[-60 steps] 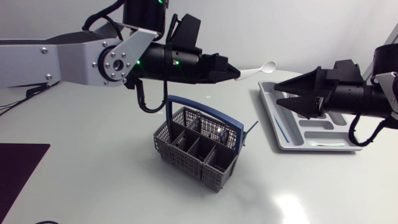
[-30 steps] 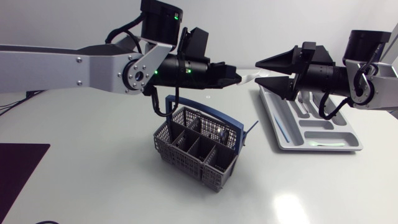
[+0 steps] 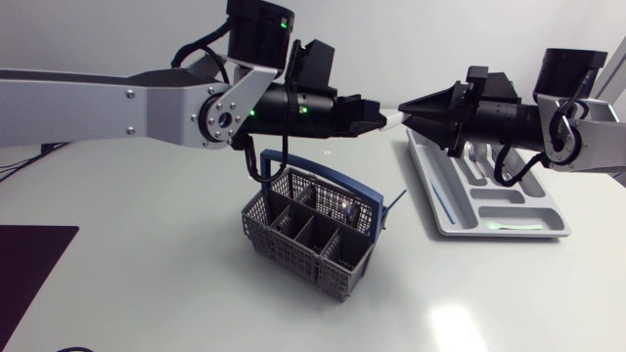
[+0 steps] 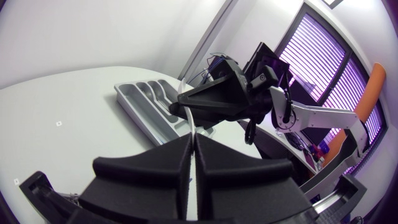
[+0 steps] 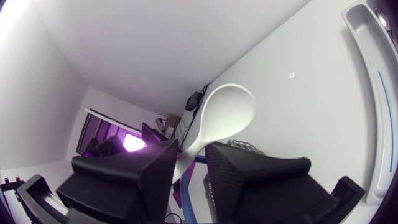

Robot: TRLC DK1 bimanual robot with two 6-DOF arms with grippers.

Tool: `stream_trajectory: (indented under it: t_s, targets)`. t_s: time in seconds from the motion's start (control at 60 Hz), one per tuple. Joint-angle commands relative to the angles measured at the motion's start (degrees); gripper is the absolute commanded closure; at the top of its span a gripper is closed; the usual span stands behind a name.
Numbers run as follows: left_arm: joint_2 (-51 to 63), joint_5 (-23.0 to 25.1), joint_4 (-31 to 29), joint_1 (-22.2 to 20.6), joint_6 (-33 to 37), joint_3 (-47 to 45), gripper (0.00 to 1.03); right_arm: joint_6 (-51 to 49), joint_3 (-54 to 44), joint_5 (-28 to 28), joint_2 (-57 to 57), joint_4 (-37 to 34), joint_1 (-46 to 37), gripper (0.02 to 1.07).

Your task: Unload the cutlery basket into the drawer organizer.

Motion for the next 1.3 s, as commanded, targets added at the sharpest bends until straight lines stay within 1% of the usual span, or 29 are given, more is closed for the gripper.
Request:
stream_trajectory:
  t_s: [0.0, 0.133, 0.183, 0.217, 0.25, 0.267, 0.3, 0.4, 0.45, 0.533, 0.55, 0.567, 0.583, 0.6, 0.617, 0.667, 0.683, 0.7, 0.783, 0.8, 0.833, 0.85, 0.9, 1.017, 1.067, 1.15, 1.2, 1.25, 1.283]
  targets:
    - [1.1, -0.6, 0.5, -0.5, -0.9, 0.0, 1.00, 1.5, 0.3, 1.0, -0.8, 0.9, -0.3, 0.86]
    - [1.1, -1.3, 0.5, -1.4, -0.3, -1.0, 1.00, 0.9, 0.4, 2.1, -1.6, 1.3, -0.2, 0.92]
    - [1.0, -1.6, 0.5, -1.6, 0.3, -1.1, 0.92, 0.6, 0.4, 2.6, -1.7, 1.7, -0.4, 0.96]
    - [0.7, -3.7, -0.1, -2.2, 1.9, -1.1, 0.82, 0.1, 0.3, 2.6, -1.7, 1.7, -1.0, 0.96]
    - [0.3, -4.1, -0.3, -2.4, 2.5, -1.2, 0.78, -0.5, 0.2, 2.5, -1.8, 1.3, -1.3, 0.96]
    - [-0.3, -4.3, -1.1, -2.5, 3.2, -1.1, 0.71, -0.7, 0.1, 2.5, -2.0, 1.2, -1.5, 0.96]
    - [-0.7, -4.3, -2.8, -2.6, 4.0, -0.5, 0.61, -1.3, -0.2, 2.4, -2.4, 1.0, -1.9, 0.97]
    - [-2.5, -4.7, -7.7, -2.3, 7.7, 1.1, 0.44, -3.1, -1.2, 1.6, -3.0, 0.1, -2.7, 0.97]
    - [-3.3, -5.4, -9.0, -1.9, 8.9, 1.6, 0.42, -3.9, -1.4, 1.0, -3.2, -0.6, -3.1, 0.97]
    - [-5.3, -6.3, -14.1, -0.4, 12.1, 4.3, 0.40, -9.2, -1.1, 0.1, -4.5, -5.7, -4.4, 0.97]
    - [-5.7, -6.3, -14.9, -0.2, 12.7, 4.8, 0.40, -11.1, -0.9, -0.1, -4.9, -7.6, -4.9, 0.97]
    - [-6.2, -6.4, -17.7, 0.3, 14.6, 6.2, 0.38, -12.5, -0.7, -0.3, -5.1, -8.9, -5.1, 0.97]
    - [-6.5, -6.4, -18.6, 0.5, 15.3, 6.7, 0.37, -15.6, -0.2, -0.5, -5.4, -12.0, -5.8, 0.97]
    - [-7.5, -7.3, -21.6, 1.0, 17.7, 8.4, 0.36, -17.4, 0.1, -0.7, -5.6, -13.9, -6.1, 0.97]
    - [-8.4, -9.0, -24.0, 1.4, 19.7, 9.5, 0.36, -22.6, 1.0, -0.8, -5.9, -19.0, -7.0, 0.97]
    - [-9.5, -10.1, -27.1, 2.2, 22.3, 11.0, 0.35, -29.4, 2.3, -0.8, -6.1, -25.4, -8.0, 0.97]
    - [-9.5, -10.1, -27.1, 2.2, 22.3, 11.0, 0.35, -29.4, 2.3, -0.8, -6.1, -25.4, -8.0, 0.97]
    - [-10.3, -10.6, -29.7, 2.8, 24.1, 11.9, 0.33, -35.5, 3.5, -0.8, -6.1, -31.1, -9.2, 0.97]
    - [-12.7, -12.0, -34.2, 4.9, 27.7, 12.0, 0.30, -51.6, 6.6, -0.5, -5.1, -44.6, -12.9, 0.97]
    - [-13.0, -12.0, -34.6, 5.2, 28.1, 11.9, 0.30, -53.6, 7.0, -0.5, -4.7, -46.2, -13.6, 0.97]
    - [-13.6, -12.1, -36.1, 6.2, 28.8, 11.3, 0.28, -60.9, 8.8, -0.4, -3.2, -52.0, -16.1, 0.97]
    - [-13.7, -12.1, -36.5, 6.5, 29.0, 11.2, 0.28, -61.6, 8.9, -0.4, -3.2, -52.4, -16.4, 0.97]
    - [-14.5, -12.1, -38.2, 7.7, 30.3, 9.9, 0.26, -74.8, 12.3, 1.2, 0.1, -62.3, -19.6, 0.97]
    - [-17.2, -12.5, -39.4, 9.6, 33.4, 4.9, 0.23, -93.6, 17.3, 3.8, 5.6, -75.3, -24.3, 0.97]
    - [-18.3, -12.5, -39.5, 9.9, 34.3, 3.4, 0.23, -101.5, 18.6, 5.5, 7.3, -79.0, -25.8, 0.97]
    - [-20.8, -13.1, -39.5, 10.4, 35.7, -0.5, 0.22, -111.0, 19.8, 9.2, 9.2, -81.0, -27.6, 0.97]
    - [-22.2, -13.3, -39.4, 11.1, 36.8, -3.3, 0.21, -119.0, 20.4, 12.2, 10.6, -81.0, -28.8, 0.97]
    - [-22.6, -13.3, -39.4, 11.5, 37.1, -4.7, 0.21, -120.7, 21.4, 13.4, 12.0, -81.1, -29.8, 0.97]
    - [-23.1, -13.3, -39.4, 11.6, 37.5, -6.1, 0.21, -124.7, 21.9, 14.8, 12.8, -81.8, -30.0, 0.97]
